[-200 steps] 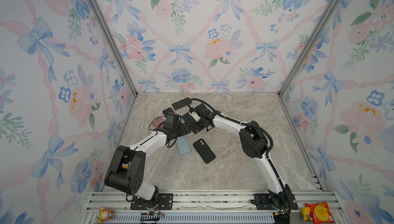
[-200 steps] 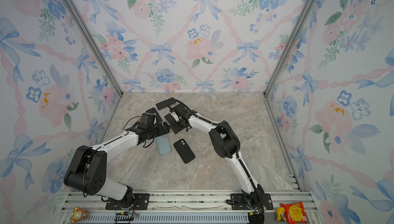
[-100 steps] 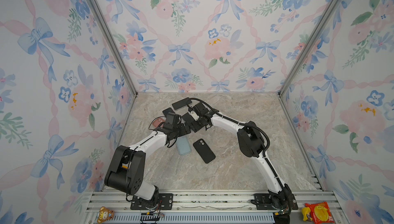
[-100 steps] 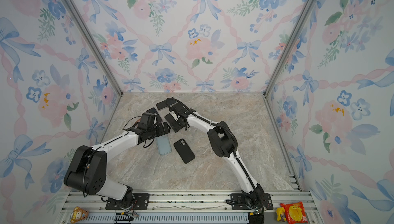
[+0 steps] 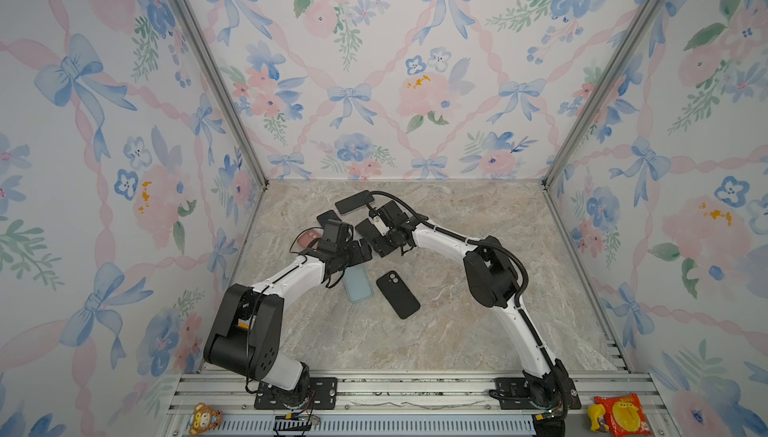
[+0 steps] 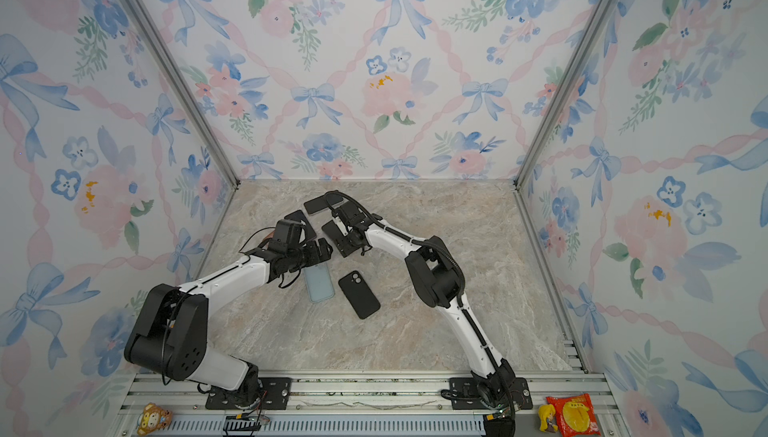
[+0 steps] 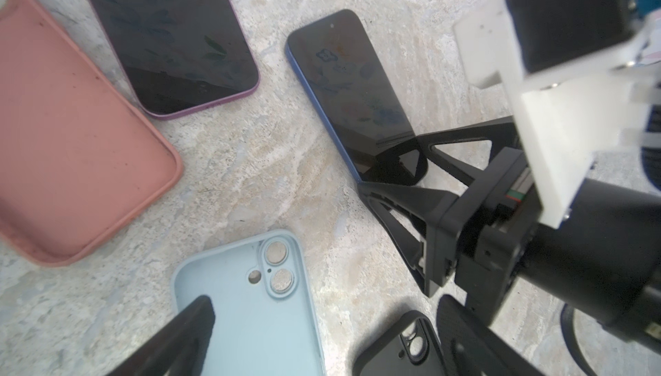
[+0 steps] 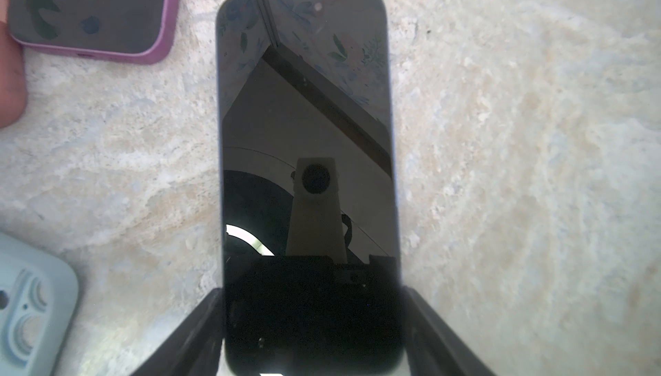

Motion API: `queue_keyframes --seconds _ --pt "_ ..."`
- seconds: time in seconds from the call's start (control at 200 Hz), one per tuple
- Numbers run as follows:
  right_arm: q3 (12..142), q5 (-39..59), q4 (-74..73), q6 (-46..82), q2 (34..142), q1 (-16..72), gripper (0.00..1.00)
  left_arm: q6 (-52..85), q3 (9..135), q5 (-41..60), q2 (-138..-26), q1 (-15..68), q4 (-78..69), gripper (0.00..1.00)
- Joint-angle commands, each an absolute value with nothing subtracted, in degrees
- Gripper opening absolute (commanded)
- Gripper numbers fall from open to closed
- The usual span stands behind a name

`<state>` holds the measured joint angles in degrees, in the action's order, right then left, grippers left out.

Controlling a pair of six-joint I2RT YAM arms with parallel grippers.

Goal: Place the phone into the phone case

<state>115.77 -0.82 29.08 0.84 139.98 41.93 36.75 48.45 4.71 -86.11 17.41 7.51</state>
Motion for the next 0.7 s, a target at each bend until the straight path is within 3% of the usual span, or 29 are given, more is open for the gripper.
queue_keyframes --seconds 0.0,0.16,0.695 --pt "111.65 -0.55 32.35 3.18 138.83 40.4 0.7 37.86 49.16 6.95 -86.94 16.99 7.78 0.98" --pt "106.16 -0.41 29.5 4.13 134.92 39.05 0.64 38.21 50.23 8.3 -87.85 17.5 7.74 0.98" --pt "82.73 -2.49 27.08 5.27 115.86 37.35 0.63 39.3 51.46 9.8 -87.4 22.2 7.93 0.98"
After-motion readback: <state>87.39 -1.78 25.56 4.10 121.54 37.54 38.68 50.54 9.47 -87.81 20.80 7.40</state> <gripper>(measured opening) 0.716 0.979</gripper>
